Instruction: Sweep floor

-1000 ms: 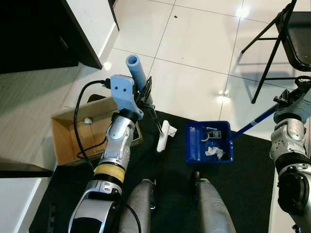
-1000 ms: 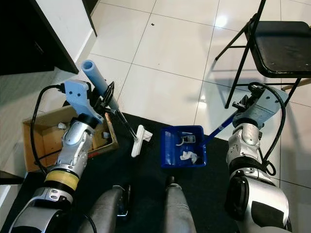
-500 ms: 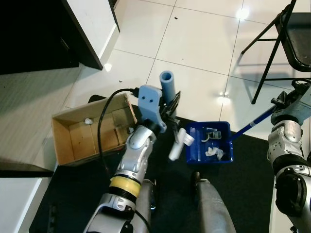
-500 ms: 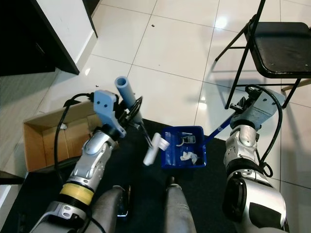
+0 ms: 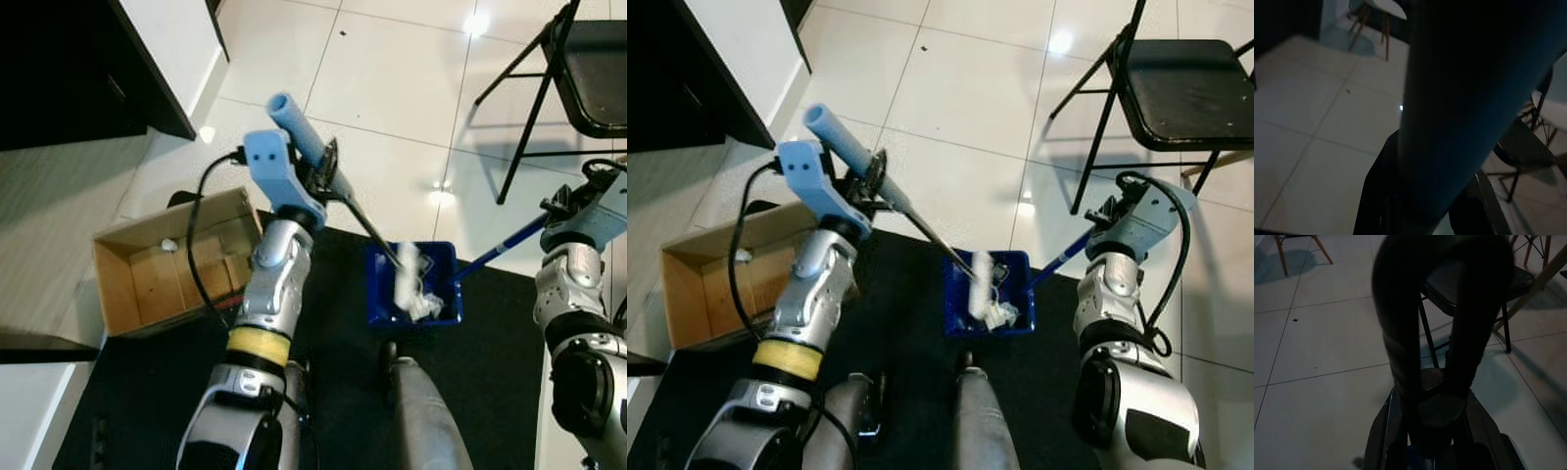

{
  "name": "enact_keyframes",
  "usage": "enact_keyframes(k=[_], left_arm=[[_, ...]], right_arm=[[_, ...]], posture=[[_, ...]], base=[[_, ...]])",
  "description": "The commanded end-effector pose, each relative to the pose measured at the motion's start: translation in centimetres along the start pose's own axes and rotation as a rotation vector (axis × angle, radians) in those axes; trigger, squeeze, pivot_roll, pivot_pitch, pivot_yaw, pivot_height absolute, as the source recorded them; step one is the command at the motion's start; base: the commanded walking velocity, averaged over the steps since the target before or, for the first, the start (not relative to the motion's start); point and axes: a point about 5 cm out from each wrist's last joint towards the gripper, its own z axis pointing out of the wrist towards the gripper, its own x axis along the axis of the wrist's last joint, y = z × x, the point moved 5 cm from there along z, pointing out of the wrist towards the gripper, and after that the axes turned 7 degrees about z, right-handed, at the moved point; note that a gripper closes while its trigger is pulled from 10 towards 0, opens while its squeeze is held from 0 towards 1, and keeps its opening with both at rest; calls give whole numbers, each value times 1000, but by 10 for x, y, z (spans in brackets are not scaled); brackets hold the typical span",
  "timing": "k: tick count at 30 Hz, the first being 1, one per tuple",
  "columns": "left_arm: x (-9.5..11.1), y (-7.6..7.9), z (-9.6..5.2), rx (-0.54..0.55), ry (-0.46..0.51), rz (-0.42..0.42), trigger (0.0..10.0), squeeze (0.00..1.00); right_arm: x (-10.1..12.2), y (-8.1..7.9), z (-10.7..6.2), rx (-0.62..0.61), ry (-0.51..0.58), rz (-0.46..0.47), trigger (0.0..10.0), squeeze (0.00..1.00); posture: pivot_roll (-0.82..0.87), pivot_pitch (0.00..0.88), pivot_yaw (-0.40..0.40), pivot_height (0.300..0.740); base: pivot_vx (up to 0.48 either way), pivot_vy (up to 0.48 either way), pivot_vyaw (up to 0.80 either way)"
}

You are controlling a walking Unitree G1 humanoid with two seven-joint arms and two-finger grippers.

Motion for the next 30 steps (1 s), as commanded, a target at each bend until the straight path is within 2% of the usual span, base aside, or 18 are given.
enact_keyframes(k=[1,3,6,9,11,14,17,19,20,22,27,30], left_arm=[[5,8,0,-55,25,-67,10000,0],[12,5,0,-101,36,-104,10000,0],[16,-1,1,-104,41,-112,10000,0],[18,-18,0,-110,34,18,10000,0],[15,-24,-3,-116,12,65,10000,0],[9,-28,-7,-125,-23,89,10000,0],[-8,-28,-26,-206,-99,162,10000,0],[-10,-30,-29,-207,-102,173,10000,0],[-8,-43,-34,-155,-85,200,10000,0],[-8,-53,-37,-112,-77,223,10000,0],[-14,-69,-42,-32,-86,273,10000,0],[-15,-73,-44,-8,-81,273,10000,0]], right_arm=[[-23,-1,-9,-2,-77,35,10000,0],[-22,-1,-9,1,-77,42,10000,0],[-22,-1,-8,3,-77,50,10000,0],[-19,-2,-7,7,-70,96,10000,0],[-19,-2,-7,12,-68,117,10000,0],[-19,-2,-6,15,-70,124,10000,0],[-15,-3,-6,29,-53,136,10000,0],[-14,-4,-6,35,-48,140,10000,0],[-11,-9,-5,70,-29,161,10000,0],[-8,-12,-5,99,-16,179,10000,0],[-1,-14,-3,120,10,205,10000,0],[2,-15,-2,131,17,210,10000,0]], posture=[[88,362,25,740],[86,355,23,740],[85,348,21,740],[78,317,18,740],[74,297,19,740],[69,283,18,740],[62,244,13,740],[61,236,12,740],[51,206,8,740],[46,193,6,740],[30,155,-1,740],[28,147,-2,740]], base=[[0,0,0],[0,0,0],[0,0,0],[0,0,0],[0,0,0],[0,0,0],[0,0,0],[0,0,0],[0,0,0],[0,0,0],[0,0,0],[0,0,0]])
